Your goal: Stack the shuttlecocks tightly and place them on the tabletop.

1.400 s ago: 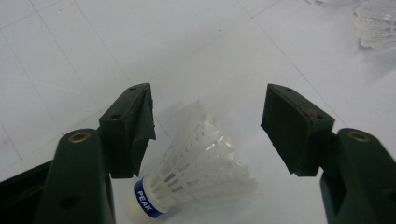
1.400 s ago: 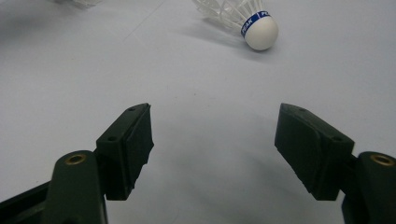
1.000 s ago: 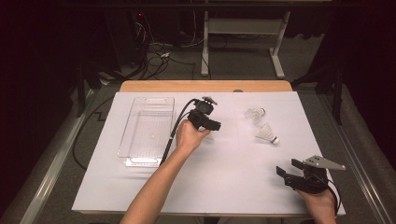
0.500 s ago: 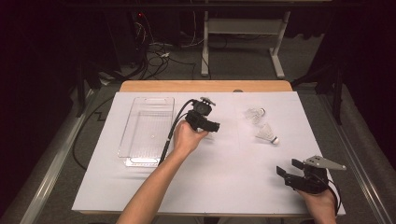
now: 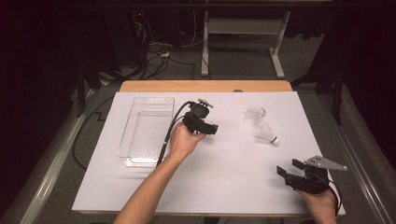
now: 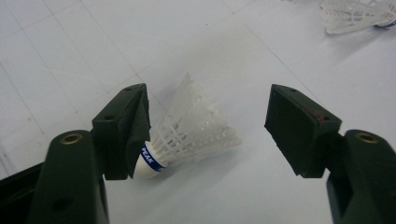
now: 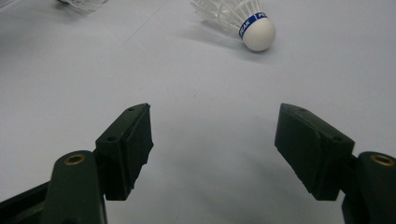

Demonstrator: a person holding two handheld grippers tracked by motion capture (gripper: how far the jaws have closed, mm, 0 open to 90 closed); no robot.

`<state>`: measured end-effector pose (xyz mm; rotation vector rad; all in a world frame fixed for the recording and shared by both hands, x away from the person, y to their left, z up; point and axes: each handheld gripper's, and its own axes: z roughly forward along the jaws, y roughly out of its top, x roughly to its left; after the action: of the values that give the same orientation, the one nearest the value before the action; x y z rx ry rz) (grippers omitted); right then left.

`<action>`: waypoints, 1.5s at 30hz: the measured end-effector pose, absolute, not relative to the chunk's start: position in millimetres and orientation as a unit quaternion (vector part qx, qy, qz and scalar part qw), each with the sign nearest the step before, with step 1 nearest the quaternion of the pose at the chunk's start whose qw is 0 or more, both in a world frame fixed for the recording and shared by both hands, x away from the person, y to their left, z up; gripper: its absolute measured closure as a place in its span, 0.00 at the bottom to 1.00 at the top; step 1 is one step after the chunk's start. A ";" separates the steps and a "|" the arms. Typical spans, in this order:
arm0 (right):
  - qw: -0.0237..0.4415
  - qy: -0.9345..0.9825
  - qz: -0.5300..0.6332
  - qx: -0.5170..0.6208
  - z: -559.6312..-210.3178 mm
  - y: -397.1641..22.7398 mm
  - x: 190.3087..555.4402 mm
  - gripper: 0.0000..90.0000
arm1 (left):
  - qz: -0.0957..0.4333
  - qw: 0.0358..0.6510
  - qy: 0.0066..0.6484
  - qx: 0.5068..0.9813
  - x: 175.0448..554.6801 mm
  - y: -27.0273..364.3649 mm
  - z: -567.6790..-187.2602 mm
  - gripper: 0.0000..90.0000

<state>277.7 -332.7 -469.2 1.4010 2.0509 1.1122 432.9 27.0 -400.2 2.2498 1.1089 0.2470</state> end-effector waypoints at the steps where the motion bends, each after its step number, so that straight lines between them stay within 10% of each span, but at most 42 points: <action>1: 0.208 0.737 0.400 0.504 -469.1 -332.8 277.7 0.31 | 0.093 0.306 0.419 0.850 432.9 27.0 -400.2 0.36; 45: 0.205 0.735 0.404 0.503 -469.2 -333.0 278.0 0.31 | 0.088 0.311 0.402 0.857 407.5 40.9 -400.2 0.33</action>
<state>278.0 -333.0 -469.2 1.4036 2.0503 1.1272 407.5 40.9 -400.2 2.2628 1.0603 0.2332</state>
